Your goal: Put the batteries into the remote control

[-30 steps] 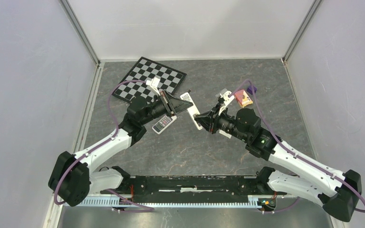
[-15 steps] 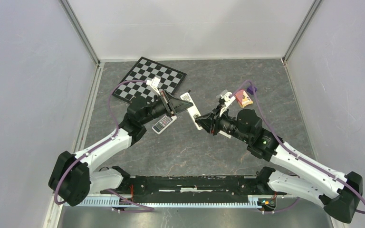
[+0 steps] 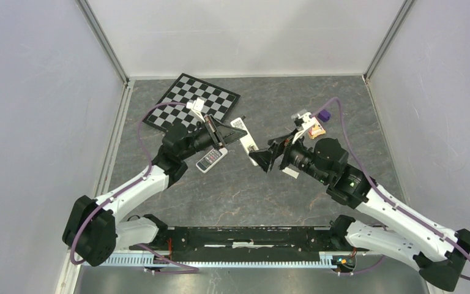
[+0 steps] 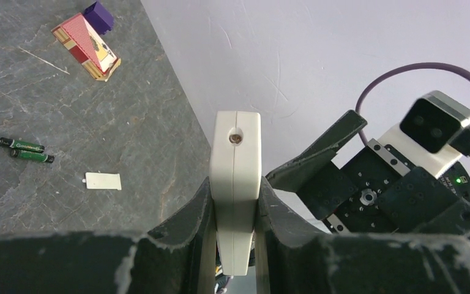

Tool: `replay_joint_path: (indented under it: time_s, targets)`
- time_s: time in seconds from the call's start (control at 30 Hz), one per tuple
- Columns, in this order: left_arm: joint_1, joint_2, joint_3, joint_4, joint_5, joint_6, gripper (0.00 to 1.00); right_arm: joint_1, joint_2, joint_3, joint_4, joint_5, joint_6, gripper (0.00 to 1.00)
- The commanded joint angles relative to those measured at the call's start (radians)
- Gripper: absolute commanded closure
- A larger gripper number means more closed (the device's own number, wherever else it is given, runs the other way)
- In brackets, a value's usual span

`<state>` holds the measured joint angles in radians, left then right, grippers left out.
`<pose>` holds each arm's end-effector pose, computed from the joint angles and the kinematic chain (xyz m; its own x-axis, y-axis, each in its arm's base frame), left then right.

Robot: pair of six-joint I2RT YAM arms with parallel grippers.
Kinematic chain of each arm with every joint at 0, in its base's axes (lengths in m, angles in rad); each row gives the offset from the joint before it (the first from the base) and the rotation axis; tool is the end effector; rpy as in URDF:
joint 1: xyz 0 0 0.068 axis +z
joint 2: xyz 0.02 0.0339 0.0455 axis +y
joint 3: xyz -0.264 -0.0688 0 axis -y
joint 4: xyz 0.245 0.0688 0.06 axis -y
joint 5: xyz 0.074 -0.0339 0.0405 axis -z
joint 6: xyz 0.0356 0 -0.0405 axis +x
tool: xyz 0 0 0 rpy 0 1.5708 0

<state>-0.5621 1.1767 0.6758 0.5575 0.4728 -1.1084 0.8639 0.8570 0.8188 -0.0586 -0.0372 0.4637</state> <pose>0.2180 -0.1565 0.2982 -0.7476 -0.4708 -0.4684 0.4261 0.2010 -0.8821 0.1311 0.1555 0.3531 -0.4068 0.2120 -0.8886 -0.6730 0.5882 0.4484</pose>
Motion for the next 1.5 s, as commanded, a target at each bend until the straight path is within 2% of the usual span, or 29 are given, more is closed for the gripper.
replay_joint_path:
  time_s: [0.0, 0.1, 0.23, 0.33, 0.53, 0.67, 0.97, 1.13, 1.27, 1.47]
  targets:
    - [0.007, -0.038, 0.045, 0.062, -0.027, 0.065, 0.98, -0.002, -0.045, 0.052, -0.108, 0.167, 0.192, 0.02]
    - [0.007, -0.046, 0.036, 0.08, -0.064, 0.079, 0.98, -0.002, -0.059, -0.005, -0.077, 0.17, 0.384, 0.02]
    - [0.007, -0.056, 0.02, 0.135, -0.109, 0.069, 0.98, -0.002, -0.098, -0.175, 0.196, 0.144, 0.616, 0.02]
    - [0.007, -0.055, 0.023, 0.154, -0.124, 0.051, 0.98, -0.002, -0.072, -0.187, 0.252, 0.148, 0.691, 0.02]
    - [0.006, -0.059, 0.034, 0.156, -0.121, 0.041, 0.98, -0.002, 0.008, -0.162, 0.344, 0.096, 0.748, 0.02]
    - [0.008, -0.071, 0.077, 0.087, -0.114, 0.083, 0.98, -0.002, 0.076, -0.139, 0.36, 0.05, 0.789, 0.02]
    - [0.008, -0.071, 0.081, 0.108, -0.1, 0.074, 0.98, -0.001, 0.061, -0.185, 0.494, 0.155, 0.816, 0.02]
    - [0.008, -0.07, 0.074, 0.136, -0.092, 0.062, 0.98, -0.001, 0.076, -0.163, 0.486, 0.179, 0.821, 0.02]
    - [0.008, -0.074, 0.063, 0.156, -0.088, 0.058, 0.98, -0.004, 0.084, -0.152, 0.493, 0.2, 0.808, 0.11]
    - [0.008, -0.074, 0.044, 0.204, -0.067, 0.054, 0.98, -0.004, 0.09, -0.128, 0.46, 0.217, 0.79, 0.15]
